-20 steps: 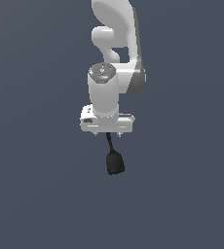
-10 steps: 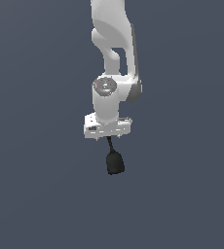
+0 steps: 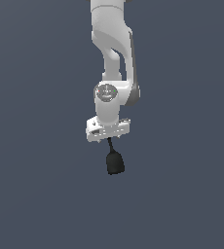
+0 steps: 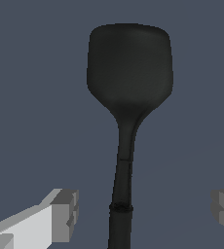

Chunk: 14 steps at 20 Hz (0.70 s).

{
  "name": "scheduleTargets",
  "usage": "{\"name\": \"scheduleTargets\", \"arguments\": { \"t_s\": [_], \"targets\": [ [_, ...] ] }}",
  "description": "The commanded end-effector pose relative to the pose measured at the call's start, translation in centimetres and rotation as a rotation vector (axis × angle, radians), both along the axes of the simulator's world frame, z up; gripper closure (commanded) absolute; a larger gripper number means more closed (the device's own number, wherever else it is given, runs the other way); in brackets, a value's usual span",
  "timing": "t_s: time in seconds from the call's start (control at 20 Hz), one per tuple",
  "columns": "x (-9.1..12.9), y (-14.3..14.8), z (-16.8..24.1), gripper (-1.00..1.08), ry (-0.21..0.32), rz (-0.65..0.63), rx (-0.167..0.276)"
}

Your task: Pick up the object and move it to a goal position.

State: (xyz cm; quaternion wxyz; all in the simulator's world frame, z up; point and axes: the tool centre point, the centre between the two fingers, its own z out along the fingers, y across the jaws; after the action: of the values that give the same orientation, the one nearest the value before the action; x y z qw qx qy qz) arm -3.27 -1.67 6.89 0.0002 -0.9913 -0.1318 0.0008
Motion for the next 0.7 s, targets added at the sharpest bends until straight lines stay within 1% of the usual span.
{"name": "scheduleTargets", "arguments": {
  "t_s": [0.0,0.3,0.65],
  "targets": [
    [-0.1,0.0,-0.2,-0.92,-0.002,0.009,0.0],
    [-0.1,0.0,-0.9,-0.92,0.0,0.004,0.0],
    [-0.2,0.0,-4.2,-0.92,-0.001,0.008,0.0]
  ]
}}
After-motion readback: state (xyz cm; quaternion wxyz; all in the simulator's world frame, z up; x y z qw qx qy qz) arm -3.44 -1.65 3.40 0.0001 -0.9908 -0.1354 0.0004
